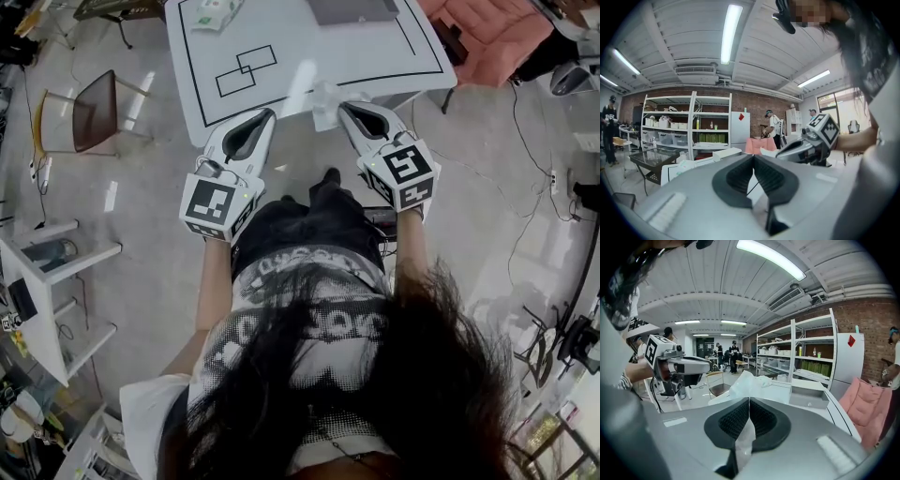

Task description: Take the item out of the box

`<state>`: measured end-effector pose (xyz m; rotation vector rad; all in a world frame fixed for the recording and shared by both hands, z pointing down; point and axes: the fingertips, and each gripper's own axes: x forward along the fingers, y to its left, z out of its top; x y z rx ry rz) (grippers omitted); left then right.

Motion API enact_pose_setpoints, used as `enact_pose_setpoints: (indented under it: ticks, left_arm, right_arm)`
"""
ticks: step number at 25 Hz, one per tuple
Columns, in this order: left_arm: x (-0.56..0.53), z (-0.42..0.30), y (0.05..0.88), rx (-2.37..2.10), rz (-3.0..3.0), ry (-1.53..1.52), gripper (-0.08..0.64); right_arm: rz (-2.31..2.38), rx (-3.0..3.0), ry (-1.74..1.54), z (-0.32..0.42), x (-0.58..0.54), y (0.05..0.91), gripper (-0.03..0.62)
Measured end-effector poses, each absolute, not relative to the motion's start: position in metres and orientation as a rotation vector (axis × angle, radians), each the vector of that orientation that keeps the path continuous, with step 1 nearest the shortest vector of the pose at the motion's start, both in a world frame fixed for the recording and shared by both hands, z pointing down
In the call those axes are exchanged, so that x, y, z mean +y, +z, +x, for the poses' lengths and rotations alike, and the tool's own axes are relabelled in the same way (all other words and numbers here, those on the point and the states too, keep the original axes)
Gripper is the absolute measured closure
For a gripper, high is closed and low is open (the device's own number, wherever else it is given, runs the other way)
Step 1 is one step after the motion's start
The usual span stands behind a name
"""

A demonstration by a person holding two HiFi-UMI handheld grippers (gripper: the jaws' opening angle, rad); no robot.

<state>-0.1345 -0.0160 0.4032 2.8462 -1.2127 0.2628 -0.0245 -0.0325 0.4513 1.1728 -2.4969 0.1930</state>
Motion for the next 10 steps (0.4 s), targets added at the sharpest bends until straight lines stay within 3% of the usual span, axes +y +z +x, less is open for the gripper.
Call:
enact_pose_setpoints:
  ticks: [10]
  left_arm:
    - [-0.0194, -0.1421, 0.4028, -1.222, 2.872, 0.243, 0.56]
  right_arm:
    - [1.19, -2.491, 0.152, -0.0254, -0.0358, 0.4529, 0.581]
